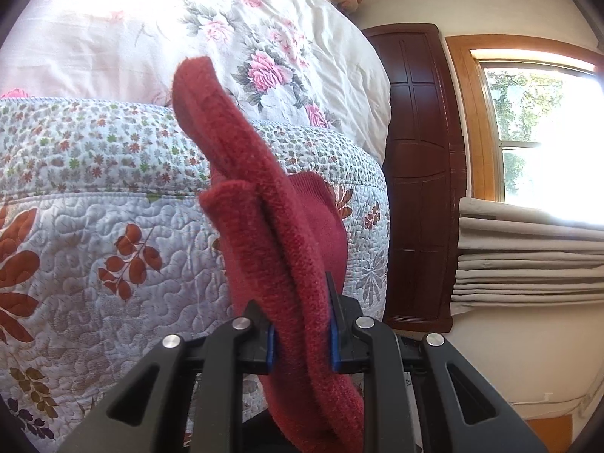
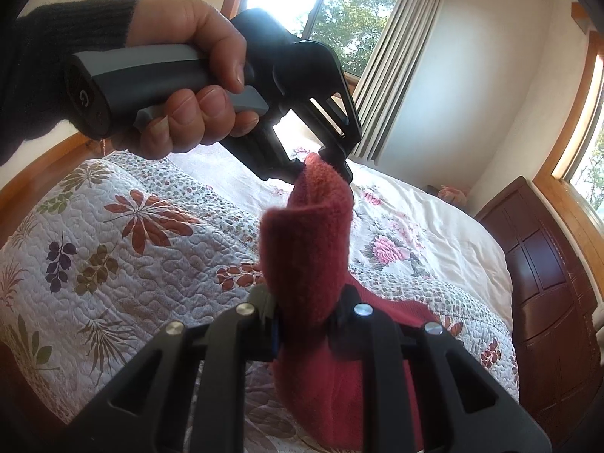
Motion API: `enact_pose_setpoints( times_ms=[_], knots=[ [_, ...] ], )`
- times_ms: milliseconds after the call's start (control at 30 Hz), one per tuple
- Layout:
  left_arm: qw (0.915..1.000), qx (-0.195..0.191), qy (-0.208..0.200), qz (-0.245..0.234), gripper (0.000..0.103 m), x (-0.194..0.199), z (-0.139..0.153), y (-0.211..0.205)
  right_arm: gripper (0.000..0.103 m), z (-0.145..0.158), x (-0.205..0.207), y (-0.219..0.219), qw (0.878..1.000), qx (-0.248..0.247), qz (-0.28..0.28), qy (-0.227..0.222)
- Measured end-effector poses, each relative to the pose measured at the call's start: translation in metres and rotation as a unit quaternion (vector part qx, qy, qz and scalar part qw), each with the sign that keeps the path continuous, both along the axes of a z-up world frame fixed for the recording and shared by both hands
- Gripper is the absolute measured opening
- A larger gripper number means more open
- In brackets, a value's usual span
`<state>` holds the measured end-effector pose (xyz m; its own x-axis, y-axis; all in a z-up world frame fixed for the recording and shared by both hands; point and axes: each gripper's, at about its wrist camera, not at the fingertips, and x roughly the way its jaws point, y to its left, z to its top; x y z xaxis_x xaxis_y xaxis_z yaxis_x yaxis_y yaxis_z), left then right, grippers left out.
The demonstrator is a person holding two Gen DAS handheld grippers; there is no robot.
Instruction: Fold small clothes
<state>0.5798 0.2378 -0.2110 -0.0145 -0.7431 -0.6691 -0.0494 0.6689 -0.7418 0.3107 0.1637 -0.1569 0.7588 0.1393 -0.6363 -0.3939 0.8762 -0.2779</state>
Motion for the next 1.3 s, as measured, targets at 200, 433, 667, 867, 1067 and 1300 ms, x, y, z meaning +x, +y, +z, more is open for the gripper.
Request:
enact_pose_setpoints(
  times_ms=[200,433,667,867,1067,1300],
  knots=[
    [0.9997,0.011,-0.008,-0.018,0.02,0.002,0.01,-0.022,0.017,0.009,-0.001,-0.02,1.0,0.015,-0.018,-0.005],
    [0.9989,0.024,-0.017,-0.037,0.02,0.005,0.021,-0.052,0.017,0.017,-0.003,-0.045,0.999,0.028,-0.039,-0.01],
    [0.9974,0.038,-0.023,-0.056,0.02,0.006,0.027,-0.08,0.017,0.018,-0.005,-0.066,0.997,0.041,-0.058,-0.011],
    [0.9962,0.046,-0.025,-0.07,0.02,0.005,0.031,-0.105,0.017,0.018,-0.007,-0.083,0.996,0.051,-0.074,-0.012],
    [0.9949,0.054,-0.025,-0.081,0.02,0.004,0.03,-0.128,0.017,0.016,-0.009,-0.099,0.994,0.056,-0.088,-0.011],
    [0.9934,0.068,-0.023,-0.089,0.02,0.005,0.025,-0.15,0.017,0.01,-0.008,-0.119,0.993,0.065,-0.099,-0.007]
  ],
)
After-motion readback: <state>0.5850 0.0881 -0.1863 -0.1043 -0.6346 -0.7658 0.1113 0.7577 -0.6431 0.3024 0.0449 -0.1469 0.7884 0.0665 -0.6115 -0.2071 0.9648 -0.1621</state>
